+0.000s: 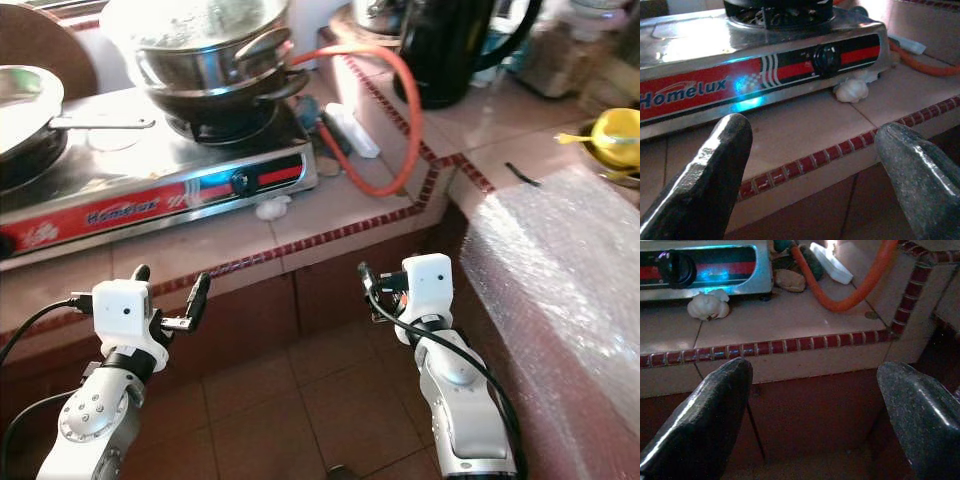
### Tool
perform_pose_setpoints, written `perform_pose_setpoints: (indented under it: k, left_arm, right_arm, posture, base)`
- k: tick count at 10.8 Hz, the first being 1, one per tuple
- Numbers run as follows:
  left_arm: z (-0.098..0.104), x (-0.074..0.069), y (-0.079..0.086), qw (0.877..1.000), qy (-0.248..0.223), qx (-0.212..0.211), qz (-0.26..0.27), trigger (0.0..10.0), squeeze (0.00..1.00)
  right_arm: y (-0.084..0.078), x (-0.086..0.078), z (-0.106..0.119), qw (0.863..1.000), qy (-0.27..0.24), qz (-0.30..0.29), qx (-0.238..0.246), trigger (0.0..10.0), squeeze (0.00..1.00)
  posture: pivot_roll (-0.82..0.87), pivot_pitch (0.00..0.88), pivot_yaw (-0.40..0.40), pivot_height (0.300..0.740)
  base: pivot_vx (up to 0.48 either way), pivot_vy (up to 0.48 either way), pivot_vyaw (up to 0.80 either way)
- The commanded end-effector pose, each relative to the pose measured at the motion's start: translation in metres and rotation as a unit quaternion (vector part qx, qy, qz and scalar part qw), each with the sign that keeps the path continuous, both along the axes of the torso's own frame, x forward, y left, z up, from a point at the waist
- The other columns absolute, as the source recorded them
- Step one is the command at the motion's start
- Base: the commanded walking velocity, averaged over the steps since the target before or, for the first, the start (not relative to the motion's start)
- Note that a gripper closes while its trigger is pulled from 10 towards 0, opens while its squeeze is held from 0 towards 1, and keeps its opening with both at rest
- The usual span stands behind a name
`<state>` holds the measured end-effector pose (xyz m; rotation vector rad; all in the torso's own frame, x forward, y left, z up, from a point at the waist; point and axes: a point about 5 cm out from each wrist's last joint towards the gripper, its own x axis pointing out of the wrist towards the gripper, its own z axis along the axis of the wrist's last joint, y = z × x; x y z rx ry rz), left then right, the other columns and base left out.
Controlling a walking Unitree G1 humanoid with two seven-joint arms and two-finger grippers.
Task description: Kitchen organization
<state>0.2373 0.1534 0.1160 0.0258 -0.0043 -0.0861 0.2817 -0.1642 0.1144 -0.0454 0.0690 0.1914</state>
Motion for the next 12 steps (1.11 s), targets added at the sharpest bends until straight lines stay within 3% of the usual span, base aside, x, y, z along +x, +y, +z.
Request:
perform_pose_setpoints:
  k: [1,3,12]
  left_arm:
    - [0.0003,-0.0019,0.0016,1.000,0.000,0.003,-0.001,10.0,0.00]
    - [0.0006,-0.0014,0.0004,1.000,-0.004,0.006,-0.005,10.0,0.00]
    - [0.0000,-0.0030,-0.0025,1.000,-0.003,0.003,-0.013,10.0,0.00]
  right_arm:
    - [-0.0017,-0.0015,-0.0004,1.000,0.001,-0.005,0.001,10.0,0.00]
    - [-0.0025,-0.0016,0.0019,1.000,-0.008,-0.004,-0.001,10.0,0.00]
    - [-0.0008,-0.0018,-0.0007,1.000,0.002,-0.002,0.000,10.0,0.00]
  posture:
    - [-0.09,0.144,0.038,0.740]
    - [-0.09,0.144,0.037,0.740]
    - [-0.09,0.154,0.031,0.740]
  base:
    - [0.000,0.000,-0.79]
    - [0.000,0.000,-0.33]
    - [0.000,0.000,-0.79]
